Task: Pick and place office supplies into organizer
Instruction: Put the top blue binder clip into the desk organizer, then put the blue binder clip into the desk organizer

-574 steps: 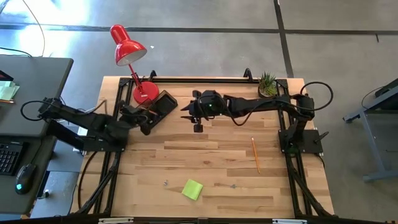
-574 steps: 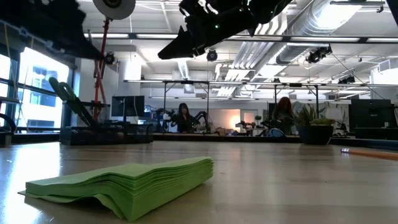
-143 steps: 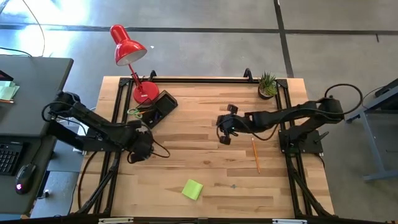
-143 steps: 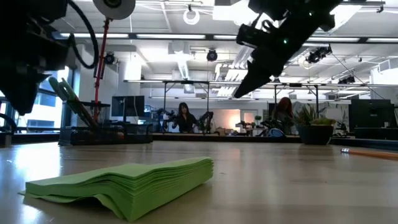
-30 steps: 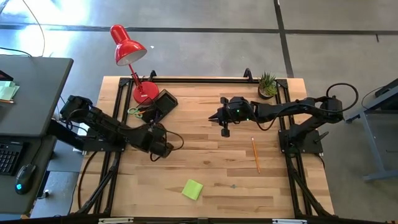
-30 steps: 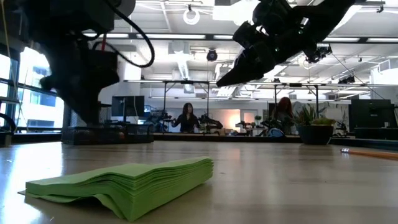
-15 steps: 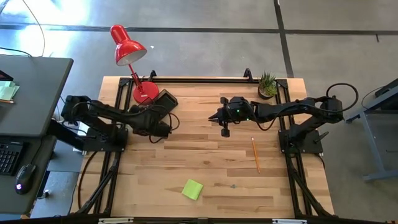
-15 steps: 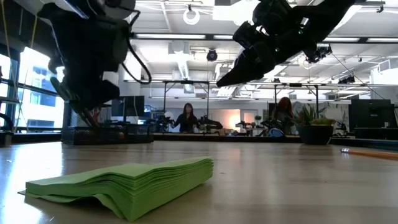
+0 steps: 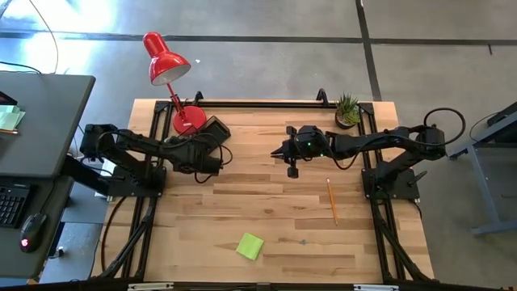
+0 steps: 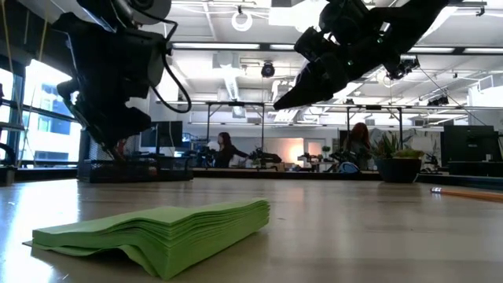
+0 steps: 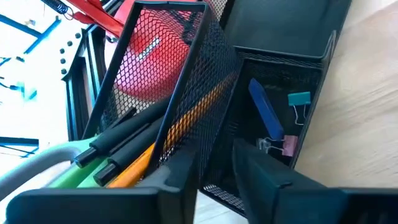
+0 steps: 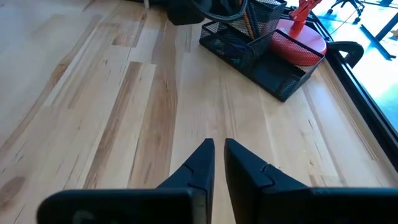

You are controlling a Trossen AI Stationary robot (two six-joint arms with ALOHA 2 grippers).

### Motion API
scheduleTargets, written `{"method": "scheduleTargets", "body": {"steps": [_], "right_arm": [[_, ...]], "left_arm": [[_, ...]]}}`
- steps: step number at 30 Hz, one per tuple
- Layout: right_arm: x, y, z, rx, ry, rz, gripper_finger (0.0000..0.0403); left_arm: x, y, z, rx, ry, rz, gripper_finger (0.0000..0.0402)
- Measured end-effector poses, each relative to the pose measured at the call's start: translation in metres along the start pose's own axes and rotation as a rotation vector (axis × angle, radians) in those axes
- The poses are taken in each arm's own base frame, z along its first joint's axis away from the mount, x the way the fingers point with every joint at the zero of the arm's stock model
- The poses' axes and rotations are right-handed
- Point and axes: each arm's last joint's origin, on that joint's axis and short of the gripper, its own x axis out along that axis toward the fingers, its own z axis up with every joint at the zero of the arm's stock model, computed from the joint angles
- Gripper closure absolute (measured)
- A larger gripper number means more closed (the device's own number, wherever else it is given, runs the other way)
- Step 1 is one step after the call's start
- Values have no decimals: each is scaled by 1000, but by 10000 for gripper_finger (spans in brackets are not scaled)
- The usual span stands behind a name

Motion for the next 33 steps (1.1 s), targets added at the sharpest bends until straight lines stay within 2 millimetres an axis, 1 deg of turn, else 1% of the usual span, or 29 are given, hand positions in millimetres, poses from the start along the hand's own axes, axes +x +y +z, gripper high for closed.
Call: {"method": "scheduleTargets", "body": {"steps": [6,9,11,13,15,18,21,24,27,30,33], "right_arm": [[0,0,0,6,0,0,375],[0,0,0,6,0,0,375],[0,0,0,6,0,0,375],[0,0,0,8,0,0,375],[0,0,0,10,0,10,374],[0,3,0,-10,-13,87,369],[0,9,1,4,-23,164,363],[1,24,2,13,2,209,363],[1,48,0,-25,74,223,371],[-1,73,-3,-18,156,205,382],[-5,97,-5,36,217,239,391]], "left_arm": [[0,0,0,4,2,1,251],[-1,-1,0,1,17,-13,230],[-5,-4,3,18,16,-47,222],[-15,-10,8,31,-20,-102,218],[-30,-18,14,55,-80,-169,219],[-58,-32,23,105,-194,-290,225],[-87,-44,27,189,-317,-422,233],[-109,-58,23,313,-428,-570,240],[-121,-69,17,417,-487,-744,247],[-122,-74,12,449,-509,-828,253],[-114,-76,6,468,-505,-845,259]]}}
